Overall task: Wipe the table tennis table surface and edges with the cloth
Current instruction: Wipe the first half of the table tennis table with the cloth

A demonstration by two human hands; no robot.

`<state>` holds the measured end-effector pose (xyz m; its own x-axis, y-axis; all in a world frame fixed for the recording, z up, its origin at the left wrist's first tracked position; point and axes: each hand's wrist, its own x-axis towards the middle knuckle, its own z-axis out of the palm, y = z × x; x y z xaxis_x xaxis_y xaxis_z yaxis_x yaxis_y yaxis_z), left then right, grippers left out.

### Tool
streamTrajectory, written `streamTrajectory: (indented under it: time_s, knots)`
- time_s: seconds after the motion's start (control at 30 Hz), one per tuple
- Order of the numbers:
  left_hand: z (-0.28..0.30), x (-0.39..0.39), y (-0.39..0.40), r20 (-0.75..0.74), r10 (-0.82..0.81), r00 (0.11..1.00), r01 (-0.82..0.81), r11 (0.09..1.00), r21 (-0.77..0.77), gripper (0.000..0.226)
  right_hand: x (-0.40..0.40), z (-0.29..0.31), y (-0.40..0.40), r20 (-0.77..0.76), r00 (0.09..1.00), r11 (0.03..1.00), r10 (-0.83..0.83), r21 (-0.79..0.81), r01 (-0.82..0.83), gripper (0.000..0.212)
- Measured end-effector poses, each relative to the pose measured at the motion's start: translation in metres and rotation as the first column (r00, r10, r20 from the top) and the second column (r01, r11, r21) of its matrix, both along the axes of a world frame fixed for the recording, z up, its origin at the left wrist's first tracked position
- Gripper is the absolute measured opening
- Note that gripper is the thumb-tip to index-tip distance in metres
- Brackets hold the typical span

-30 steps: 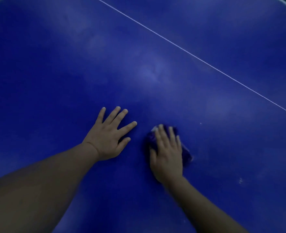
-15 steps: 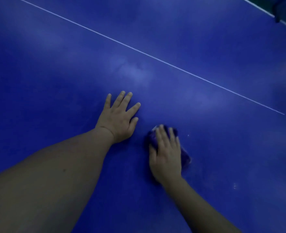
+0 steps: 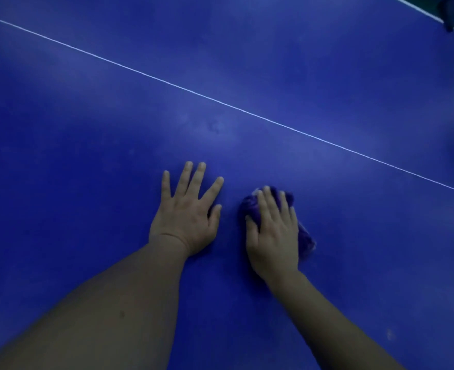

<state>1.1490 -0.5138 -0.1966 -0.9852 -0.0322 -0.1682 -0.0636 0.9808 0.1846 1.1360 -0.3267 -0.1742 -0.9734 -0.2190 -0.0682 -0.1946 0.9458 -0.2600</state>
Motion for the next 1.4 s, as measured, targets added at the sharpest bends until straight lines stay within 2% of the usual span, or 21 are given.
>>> streamTrajectory:
  time_s: [0.1, 0.2, 0.27, 0.33, 0.4, 0.43, 0.57, 0.73, 0.87, 0.97, 1.03, 1.13, 1.27, 1.4]
  knots:
    - [0.002, -0.001, 0.001, 0.003, 0.01, 1.0, -0.01, 1.0, 0.0, 0.066, -0.02, -0.001, -0.025, 0.023, 0.986, 0.986, 0.167, -0.01, -0.167, 0.063]
    - [0.004, 0.001, 0.001, 0.007, 0.019, 1.0, -0.019, 1.0, -0.018, 0.067, -0.077, -0.003, -0.037, 0.027, 0.968, 0.968, 0.25, 0.004, -0.25, 0.06]
    - [0.005, 0.002, 0.001, 0.012, 0.014, 1.0, -0.013, 1.0, -0.018, 0.066, -0.118, -0.004, -0.03, 0.012, 0.985, 0.984, 0.174, 0.025, -0.174, 0.056]
    - [0.006, 0.002, 0.0, 0.013, 0.01, 1.0, -0.01, 1.0, -0.01, 0.065, -0.139, -0.005, -0.017, -0.012, 0.999, 0.999, -0.033, 0.027, 0.033, 0.054]
    - [0.006, 0.001, 0.0, 0.013, 0.011, 1.0, -0.011, 1.0, -0.004, 0.065, -0.131, -0.008, -0.009, -0.01, 0.974, 0.973, -0.228, 0.016, 0.228, 0.057]
    - [0.005, 0.001, 0.0, 0.016, 0.011, 1.0, -0.011, 1.0, -0.004, 0.065, -0.118, -0.01, -0.01, -0.007, 0.963, 0.963, -0.27, 0.015, 0.27, 0.059]
    - [0.006, 0.0, 0.0, 0.029, 0.005, 1.0, -0.005, 1.0, -0.007, 0.065, -0.085, -0.011, -0.043, -0.032, 0.992, 0.993, -0.122, 0.004, 0.122, 0.065]
    - [0.007, 0.001, 0.0, 0.036, 0.008, 0.999, -0.007, 1.0, -0.027, 0.065, -0.159, -0.01, -0.081, 0.004, 1.0, 1.0, 0.014, 0.026, -0.014, 0.058]
    - [0.005, 0.0, -0.001, 0.028, 0.011, 1.0, -0.011, 1.0, -0.018, 0.064, -0.185, -0.008, -0.051, -0.034, 0.983, 0.982, -0.18, 0.051, 0.182, 0.057]
    - [0.004, -0.001, -0.001, 0.028, 0.006, 1.0, -0.007, 1.0, 0.008, 0.064, -0.147, -0.006, -0.021, 0.007, 0.928, 0.928, -0.373, 0.013, 0.373, 0.057]
    - [0.004, -0.003, 0.0, 0.03, 0.002, 1.0, -0.002, 1.0, 0.009, 0.064, -0.12, -0.008, -0.022, 0.035, 0.906, 0.907, -0.422, 0.014, 0.421, 0.059]
    - [0.004, -0.003, 0.0, 0.03, 0.004, 1.0, -0.004, 1.0, 0.0, 0.065, -0.118, -0.01, -0.047, 0.002, 0.952, 0.951, -0.305, 0.048, 0.305, 0.061]
    - [0.005, 0.0, -0.001, 0.026, 0.002, 1.0, -0.002, 1.0, -0.01, 0.064, -0.177, -0.01, -0.074, 0.005, 0.995, 0.994, -0.103, 0.04, 0.103, 0.059]
    - [0.005, 0.001, -0.002, 0.043, -0.004, 0.999, 0.005, 1.0, -0.024, 0.064, -0.204, -0.005, -0.036, -0.052, 0.981, 0.98, -0.186, 0.064, 0.189, 0.051]
